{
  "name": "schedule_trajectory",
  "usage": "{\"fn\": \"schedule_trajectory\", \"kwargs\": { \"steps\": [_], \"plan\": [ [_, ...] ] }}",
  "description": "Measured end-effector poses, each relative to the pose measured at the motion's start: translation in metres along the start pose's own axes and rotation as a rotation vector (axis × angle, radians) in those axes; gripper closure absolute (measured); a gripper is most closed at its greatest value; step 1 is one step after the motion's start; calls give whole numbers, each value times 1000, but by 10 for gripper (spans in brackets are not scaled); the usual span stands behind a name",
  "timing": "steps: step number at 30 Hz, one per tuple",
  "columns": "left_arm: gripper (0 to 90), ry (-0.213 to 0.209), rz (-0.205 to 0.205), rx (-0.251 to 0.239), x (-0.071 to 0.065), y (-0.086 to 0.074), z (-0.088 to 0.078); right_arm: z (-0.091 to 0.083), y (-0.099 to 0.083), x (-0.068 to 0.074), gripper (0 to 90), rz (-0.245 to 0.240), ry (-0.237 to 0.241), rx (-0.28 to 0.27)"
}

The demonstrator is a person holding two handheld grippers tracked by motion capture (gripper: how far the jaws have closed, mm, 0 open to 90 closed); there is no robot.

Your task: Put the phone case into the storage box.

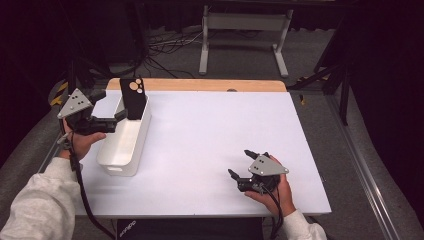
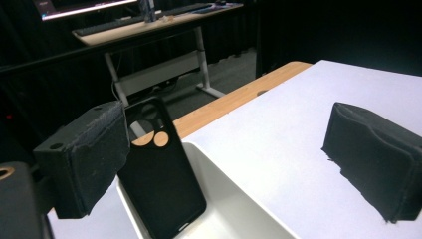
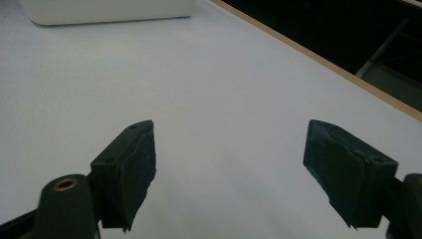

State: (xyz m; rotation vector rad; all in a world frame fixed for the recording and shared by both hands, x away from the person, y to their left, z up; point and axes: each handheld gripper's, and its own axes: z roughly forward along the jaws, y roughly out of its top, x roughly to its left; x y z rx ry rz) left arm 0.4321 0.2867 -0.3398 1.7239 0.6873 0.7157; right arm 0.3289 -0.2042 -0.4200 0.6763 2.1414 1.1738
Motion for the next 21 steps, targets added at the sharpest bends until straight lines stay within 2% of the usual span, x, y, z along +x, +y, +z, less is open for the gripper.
{"fn": "schedule_trajectory", "kwargs": {
  "steps": [3,13,18,19,21],
  "plan": [
    [35,-22,13,1,-6,-2,-1,0,0,0,216,-1,0,2],
    [30,-50,27,-37,-19,-2,-11,0,0,0,214,-2,-2,-1],
    [30,-74,18,-58,-26,-3,-15,1,0,1,214,-5,1,2],
    [30,-81,34,-61,-30,-3,-16,1,0,0,214,-4,-1,1],
    [30,-88,38,-67,-34,-4,-18,1,0,0,214,-3,-1,0]
  ]
}}
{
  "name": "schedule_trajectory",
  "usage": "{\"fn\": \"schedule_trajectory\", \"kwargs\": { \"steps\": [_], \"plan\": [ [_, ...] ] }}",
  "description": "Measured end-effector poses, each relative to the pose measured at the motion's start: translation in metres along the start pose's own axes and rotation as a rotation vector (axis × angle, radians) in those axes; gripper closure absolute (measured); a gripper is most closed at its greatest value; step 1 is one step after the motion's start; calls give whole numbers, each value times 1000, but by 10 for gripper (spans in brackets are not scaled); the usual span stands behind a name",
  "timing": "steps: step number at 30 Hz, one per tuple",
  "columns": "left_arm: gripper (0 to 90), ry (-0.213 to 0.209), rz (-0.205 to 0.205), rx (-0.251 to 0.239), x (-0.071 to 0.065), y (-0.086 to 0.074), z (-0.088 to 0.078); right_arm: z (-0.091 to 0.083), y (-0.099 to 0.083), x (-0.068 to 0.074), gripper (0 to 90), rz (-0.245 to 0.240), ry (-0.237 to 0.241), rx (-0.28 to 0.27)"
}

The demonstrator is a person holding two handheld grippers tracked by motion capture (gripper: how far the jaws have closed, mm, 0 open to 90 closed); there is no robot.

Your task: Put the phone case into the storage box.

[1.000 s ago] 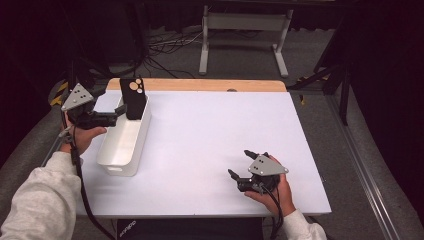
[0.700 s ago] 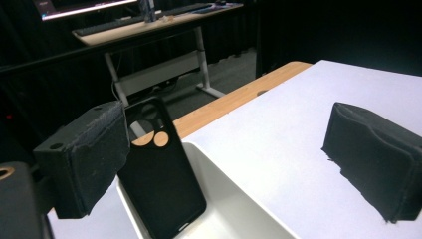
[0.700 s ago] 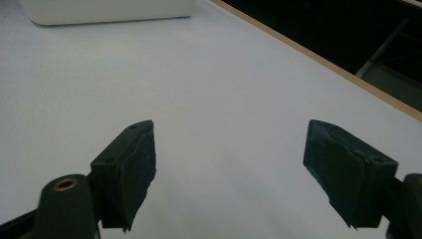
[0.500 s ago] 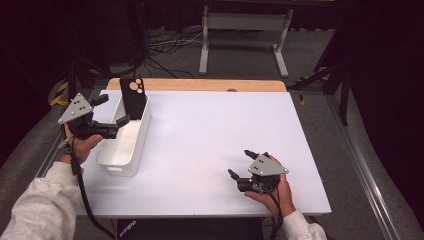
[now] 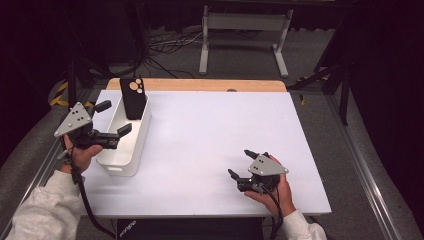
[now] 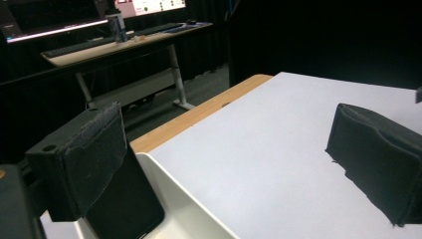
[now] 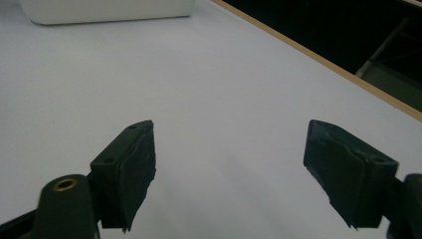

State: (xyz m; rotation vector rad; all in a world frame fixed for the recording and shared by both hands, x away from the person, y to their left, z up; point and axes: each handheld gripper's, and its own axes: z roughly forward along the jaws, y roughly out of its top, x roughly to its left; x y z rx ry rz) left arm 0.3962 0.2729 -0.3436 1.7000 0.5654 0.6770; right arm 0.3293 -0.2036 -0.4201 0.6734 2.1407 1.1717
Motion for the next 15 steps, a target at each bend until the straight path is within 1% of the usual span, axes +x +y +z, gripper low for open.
{"fn": "schedule_trajectory", "kwargs": {
  "steps": [1,2,3,5,6,7,8,10,15],
  "plan": [
    [31,0,0,0,0,0,0,0,0,0,214,0,0,0],
    [31,2,1,-10,-2,-1,0,0,0,0,214,0,0,1],
    [36,-12,-6,-11,-5,-2,-2,0,0,0,214,-1,2,4],
    [36,-13,-8,-18,-6,-3,-1,0,0,0,214,-1,0,1],
    [36,-15,-1,-16,-9,-3,-1,0,0,0,214,-1,-1,0],
    [36,-15,-1,-16,-9,-3,-1,0,0,0,214,-1,-1,0],
    [36,-24,-2,-12,-11,-4,-1,0,0,0,214,0,-2,0],
    [35,-29,-2,-20,-15,-4,-1,0,0,0,214,-1,-3,1],
    [34,-41,8,-21,-24,-5,-2,-1,0,0,214,0,-4,-1]
  ]
}}
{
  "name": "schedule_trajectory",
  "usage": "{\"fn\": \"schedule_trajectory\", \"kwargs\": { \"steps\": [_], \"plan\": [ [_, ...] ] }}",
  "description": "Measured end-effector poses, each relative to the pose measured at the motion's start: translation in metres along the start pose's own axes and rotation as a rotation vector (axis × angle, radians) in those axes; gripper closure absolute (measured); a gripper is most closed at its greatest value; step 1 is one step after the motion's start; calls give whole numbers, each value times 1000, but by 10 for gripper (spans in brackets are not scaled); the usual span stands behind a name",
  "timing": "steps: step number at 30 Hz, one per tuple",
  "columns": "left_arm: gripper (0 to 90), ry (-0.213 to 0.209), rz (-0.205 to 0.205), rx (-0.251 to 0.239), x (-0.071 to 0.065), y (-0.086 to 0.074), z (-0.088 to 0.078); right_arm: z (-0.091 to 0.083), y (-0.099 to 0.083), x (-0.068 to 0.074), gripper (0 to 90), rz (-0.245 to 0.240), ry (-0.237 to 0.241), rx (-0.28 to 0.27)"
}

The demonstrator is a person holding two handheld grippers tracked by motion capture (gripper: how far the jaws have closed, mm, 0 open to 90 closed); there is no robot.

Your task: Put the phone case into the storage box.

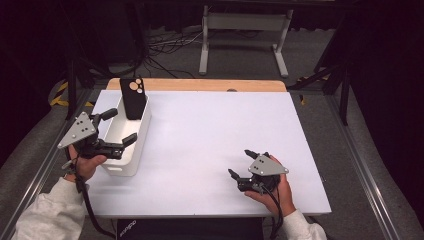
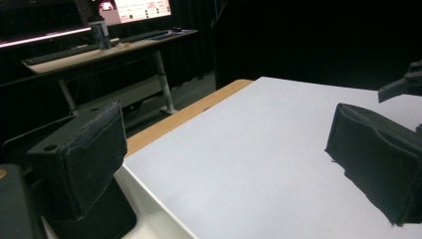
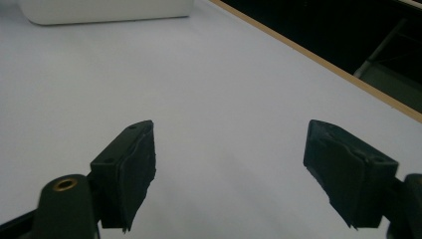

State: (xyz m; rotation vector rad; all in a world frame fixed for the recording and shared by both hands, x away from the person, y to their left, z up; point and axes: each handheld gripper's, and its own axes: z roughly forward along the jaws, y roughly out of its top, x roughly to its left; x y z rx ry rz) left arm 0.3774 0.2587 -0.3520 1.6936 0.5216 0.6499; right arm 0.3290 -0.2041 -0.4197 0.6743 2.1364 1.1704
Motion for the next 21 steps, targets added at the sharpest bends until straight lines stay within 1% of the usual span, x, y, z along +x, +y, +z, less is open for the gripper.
{"fn": "schedule_trajectory", "kwargs": {
  "steps": [1,3,9,10,13,14,17,21],
  "plan": [
    [34,-3,10,1,-1,0,0,0,0,0,214,1,1,0],
    [33,-10,5,-4,-5,0,0,-1,0,0,214,1,-1,-2],
    [31,-23,4,0,-10,-1,0,-2,1,0,214,-1,-5,-5],
    [31,-27,10,-3,-11,-1,-1,-2,1,0,214,-1,-5,-5],
    [31,-37,11,-11,-16,-1,-1,-3,1,0,214,-3,-5,-9],
    [32,-36,19,-8,-17,-1,-2,-3,1,0,214,-3,-6,-9],
    [34,-36,22,-5,-20,-1,-2,-3,2,1,214,-3,-8,-11],
    [39,-51,28,-13,-27,-1,-4,-4,2,1,214,-3,-9,-14]
  ]
}}
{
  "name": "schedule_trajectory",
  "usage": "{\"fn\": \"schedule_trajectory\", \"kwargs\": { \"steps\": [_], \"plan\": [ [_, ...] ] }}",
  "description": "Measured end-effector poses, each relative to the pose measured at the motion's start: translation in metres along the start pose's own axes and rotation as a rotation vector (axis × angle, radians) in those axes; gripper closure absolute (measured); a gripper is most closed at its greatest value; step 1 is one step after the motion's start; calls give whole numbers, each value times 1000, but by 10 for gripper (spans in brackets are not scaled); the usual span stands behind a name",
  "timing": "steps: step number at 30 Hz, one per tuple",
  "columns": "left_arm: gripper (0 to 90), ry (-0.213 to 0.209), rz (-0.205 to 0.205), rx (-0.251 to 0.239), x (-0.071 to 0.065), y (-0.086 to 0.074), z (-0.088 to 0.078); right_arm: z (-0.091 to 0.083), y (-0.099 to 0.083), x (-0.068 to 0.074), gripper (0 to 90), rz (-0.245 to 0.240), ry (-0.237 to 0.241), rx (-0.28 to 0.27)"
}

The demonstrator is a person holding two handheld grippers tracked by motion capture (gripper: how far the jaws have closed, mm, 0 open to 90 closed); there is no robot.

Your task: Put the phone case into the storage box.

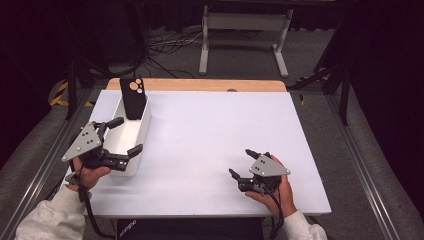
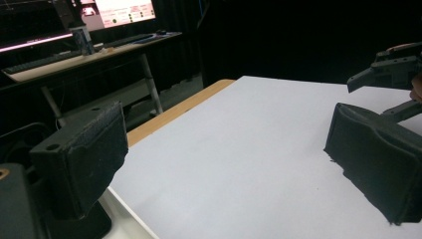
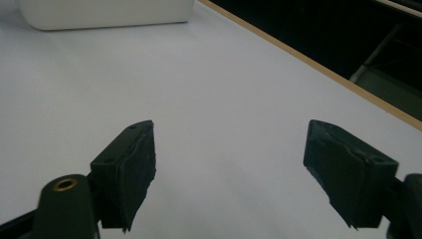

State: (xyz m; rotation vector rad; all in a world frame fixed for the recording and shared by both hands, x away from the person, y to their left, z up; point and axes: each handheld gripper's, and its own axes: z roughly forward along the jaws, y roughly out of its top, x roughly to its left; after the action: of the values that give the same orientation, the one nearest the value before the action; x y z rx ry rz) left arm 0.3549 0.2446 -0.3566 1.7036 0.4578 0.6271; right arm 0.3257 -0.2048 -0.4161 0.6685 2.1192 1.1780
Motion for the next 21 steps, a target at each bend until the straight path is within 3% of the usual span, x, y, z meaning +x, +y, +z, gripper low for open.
{"fn": "schedule_trajectory", "kwargs": {
  "steps": [13,21],
  "plan": [
    [29,-27,2,-19,-12,-1,-6,-2,2,0,210,-3,-4,-13],
    [29,-45,11,-3,-22,-6,-4,-3,2,1,202,-2,-6,-15]
  ]
}}
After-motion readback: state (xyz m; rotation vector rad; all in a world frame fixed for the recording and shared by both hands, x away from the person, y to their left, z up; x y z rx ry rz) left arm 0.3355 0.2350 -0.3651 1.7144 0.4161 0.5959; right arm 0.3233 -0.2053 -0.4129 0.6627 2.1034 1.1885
